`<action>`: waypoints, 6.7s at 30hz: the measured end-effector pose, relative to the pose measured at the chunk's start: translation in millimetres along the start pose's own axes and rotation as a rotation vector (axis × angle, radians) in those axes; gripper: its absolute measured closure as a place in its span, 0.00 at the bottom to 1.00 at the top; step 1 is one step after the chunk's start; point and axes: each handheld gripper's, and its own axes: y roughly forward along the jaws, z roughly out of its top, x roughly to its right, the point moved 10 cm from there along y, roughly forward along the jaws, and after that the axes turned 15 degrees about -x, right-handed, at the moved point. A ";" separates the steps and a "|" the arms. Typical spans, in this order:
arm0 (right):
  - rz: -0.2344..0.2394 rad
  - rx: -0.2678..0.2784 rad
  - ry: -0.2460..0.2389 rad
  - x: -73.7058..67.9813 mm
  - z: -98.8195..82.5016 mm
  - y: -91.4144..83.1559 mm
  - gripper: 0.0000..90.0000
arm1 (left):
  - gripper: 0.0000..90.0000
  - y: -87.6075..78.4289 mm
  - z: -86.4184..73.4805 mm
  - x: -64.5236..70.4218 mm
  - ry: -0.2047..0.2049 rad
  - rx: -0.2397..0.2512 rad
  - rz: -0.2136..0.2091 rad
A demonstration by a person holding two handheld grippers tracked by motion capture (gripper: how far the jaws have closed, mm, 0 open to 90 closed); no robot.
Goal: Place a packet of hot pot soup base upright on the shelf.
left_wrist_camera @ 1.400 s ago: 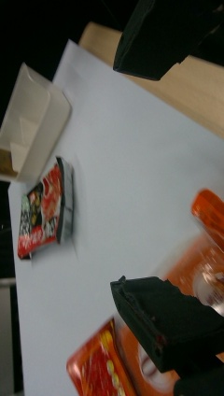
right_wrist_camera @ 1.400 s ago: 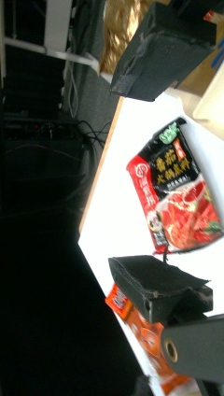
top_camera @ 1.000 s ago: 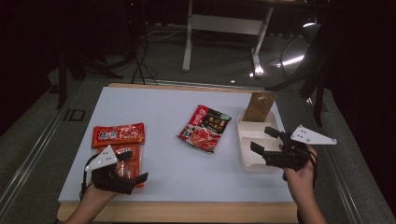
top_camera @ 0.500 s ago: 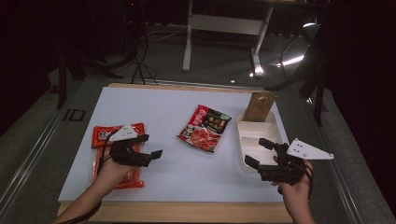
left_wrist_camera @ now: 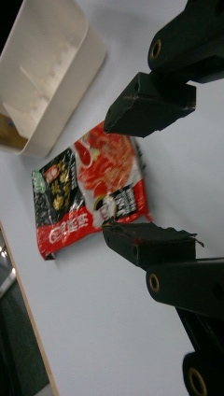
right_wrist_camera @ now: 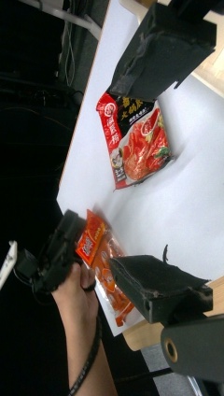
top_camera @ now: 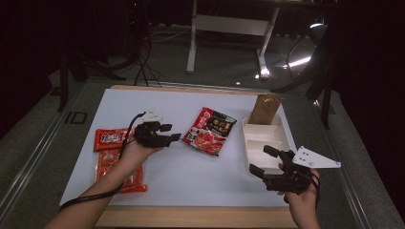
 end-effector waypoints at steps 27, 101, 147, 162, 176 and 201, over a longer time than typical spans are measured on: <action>-0.006 -0.005 -0.050 -7.3 -11.3 8.4 0.17 | 0.50 118.4 74.7 -51.5 -0.059 -0.110 0.026; 0.015 -0.028 -0.037 -2.9 -17.9 14.7 0.17 | 0.99 90.2 96.0 -22.5 -0.092 -0.047 0.047; -0.102 -0.068 0.062 28.2 10.2 25.0 0.17 | 0.99 -10.4 80.8 73.3 0.002 0.317 -0.258; -0.016 -0.071 0.063 25.1 28.5 46.6 0.54 | 0.98 -19.2 80.8 89.4 -0.030 0.453 -0.384; 0.019 -0.089 0.055 20.9 35.4 41.7 0.86 | 0.96 -13.9 74.1 91.9 -0.003 0.445 -0.390; -0.058 0.009 0.005 39.8 73.4 -8.0 0.87 | 0.14 -20.9 59.3 91.1 0.049 0.298 -0.297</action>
